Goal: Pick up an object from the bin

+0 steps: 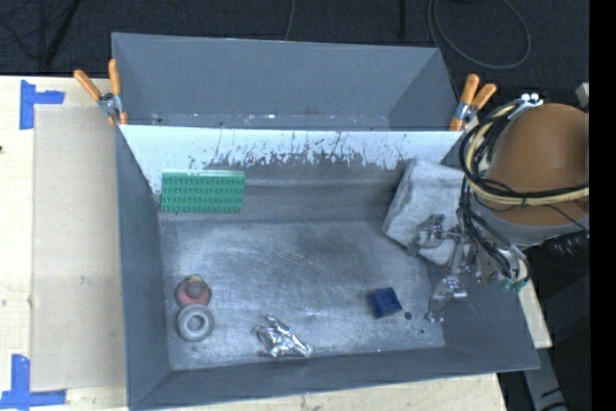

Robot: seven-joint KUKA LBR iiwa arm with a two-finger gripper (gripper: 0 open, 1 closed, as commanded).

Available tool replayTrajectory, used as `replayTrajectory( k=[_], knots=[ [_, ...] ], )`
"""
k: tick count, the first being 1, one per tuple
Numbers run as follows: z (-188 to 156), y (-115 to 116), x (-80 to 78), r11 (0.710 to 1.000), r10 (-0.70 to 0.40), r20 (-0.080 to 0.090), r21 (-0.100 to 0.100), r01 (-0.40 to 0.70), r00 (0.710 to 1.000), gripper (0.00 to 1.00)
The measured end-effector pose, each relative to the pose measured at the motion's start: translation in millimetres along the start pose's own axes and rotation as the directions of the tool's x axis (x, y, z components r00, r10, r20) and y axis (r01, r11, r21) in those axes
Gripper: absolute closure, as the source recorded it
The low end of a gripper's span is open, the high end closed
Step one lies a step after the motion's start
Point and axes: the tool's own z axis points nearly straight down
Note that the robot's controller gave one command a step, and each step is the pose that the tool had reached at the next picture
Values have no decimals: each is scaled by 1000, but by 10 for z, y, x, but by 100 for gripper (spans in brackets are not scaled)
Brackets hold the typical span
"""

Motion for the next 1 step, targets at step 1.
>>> replayTrajectory(
  k=[1],
  knots=[
    [1004,365,174,938,-347,10,4,346,938,0]
  ],
)
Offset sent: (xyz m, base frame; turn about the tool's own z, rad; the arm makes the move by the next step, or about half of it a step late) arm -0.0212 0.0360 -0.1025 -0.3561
